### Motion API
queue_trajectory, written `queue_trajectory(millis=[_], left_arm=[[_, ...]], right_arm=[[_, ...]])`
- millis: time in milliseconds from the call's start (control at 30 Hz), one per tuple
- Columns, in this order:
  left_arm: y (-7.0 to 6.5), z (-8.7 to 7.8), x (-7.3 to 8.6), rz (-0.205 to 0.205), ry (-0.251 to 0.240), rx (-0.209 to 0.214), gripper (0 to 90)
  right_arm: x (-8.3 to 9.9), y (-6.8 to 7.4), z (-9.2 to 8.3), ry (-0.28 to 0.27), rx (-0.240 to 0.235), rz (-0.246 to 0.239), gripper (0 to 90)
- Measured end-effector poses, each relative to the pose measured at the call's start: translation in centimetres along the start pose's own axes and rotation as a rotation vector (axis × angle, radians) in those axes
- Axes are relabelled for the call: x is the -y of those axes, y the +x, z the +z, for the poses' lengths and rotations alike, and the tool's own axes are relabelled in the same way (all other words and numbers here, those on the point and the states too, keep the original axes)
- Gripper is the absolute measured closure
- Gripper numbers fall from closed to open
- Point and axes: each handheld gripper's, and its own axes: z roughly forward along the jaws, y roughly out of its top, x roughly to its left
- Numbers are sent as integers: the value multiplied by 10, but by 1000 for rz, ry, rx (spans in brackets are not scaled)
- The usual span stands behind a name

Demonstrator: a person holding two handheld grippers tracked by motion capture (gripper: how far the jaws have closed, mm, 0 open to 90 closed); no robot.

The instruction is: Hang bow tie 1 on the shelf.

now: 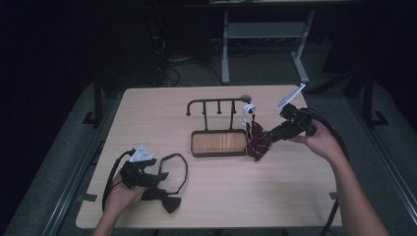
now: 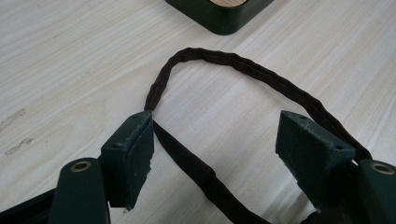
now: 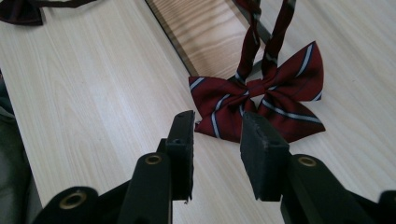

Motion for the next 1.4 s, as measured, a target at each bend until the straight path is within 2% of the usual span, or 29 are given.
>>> queue_trajectory(millis=[633, 1400], left_arm=[[0, 0, 0, -5, -7, -5, 285], [-1, 1, 0, -3, 3, -5, 285]], right_arm=[[28, 11, 16, -28, -19, 18, 521], [50, 24, 29, -41, -43, 25, 473]])
